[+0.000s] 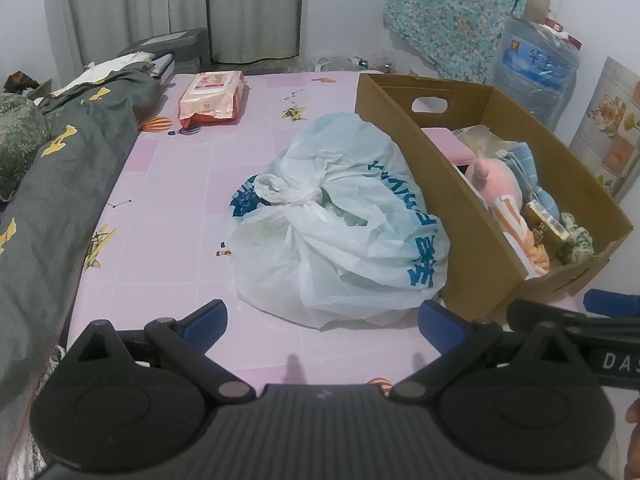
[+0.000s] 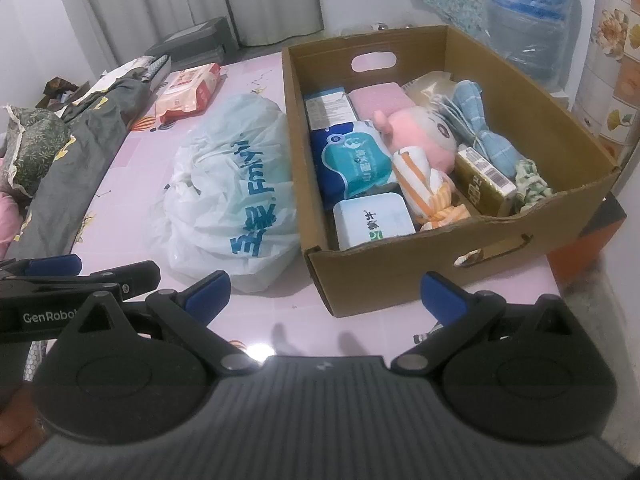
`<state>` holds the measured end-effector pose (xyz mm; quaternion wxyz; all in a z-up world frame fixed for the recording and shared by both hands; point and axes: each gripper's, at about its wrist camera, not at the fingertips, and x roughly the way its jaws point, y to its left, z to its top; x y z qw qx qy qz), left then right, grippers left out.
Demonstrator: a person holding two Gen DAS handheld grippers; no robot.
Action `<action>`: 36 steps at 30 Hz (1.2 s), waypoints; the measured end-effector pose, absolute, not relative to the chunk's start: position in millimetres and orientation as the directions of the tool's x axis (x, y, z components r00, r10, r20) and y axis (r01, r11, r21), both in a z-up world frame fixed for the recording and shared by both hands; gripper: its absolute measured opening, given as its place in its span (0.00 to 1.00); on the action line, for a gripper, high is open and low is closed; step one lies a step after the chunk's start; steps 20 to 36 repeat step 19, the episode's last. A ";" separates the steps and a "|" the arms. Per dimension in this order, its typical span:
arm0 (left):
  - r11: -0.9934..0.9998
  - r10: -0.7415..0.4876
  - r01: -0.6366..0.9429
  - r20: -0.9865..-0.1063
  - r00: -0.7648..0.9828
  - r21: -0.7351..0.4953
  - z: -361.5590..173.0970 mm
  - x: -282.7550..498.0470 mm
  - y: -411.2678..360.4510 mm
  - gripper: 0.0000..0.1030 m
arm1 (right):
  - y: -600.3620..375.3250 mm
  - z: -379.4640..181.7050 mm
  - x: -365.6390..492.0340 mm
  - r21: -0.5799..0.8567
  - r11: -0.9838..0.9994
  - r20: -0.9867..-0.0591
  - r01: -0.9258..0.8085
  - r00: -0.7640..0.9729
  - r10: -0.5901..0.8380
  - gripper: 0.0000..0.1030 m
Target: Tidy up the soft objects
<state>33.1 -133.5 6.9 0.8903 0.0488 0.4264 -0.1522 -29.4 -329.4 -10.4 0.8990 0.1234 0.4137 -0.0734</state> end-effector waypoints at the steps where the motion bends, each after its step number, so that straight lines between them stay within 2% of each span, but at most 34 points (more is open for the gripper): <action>1: 0.949 -0.230 0.312 -0.773 0.591 -0.043 7.1 32.9 -133.6 0.99 | -329.6 -10.2 -28.7 0.162 0.959 -0.762 0.234 0.647 -0.029 0.99; 36: 0.949 -0.230 0.312 -0.772 0.593 -0.043 7.2 32.9 -132.6 0.99 | -328.5 -10.2 -29.9 0.165 0.957 -0.762 0.238 0.647 -0.029 0.99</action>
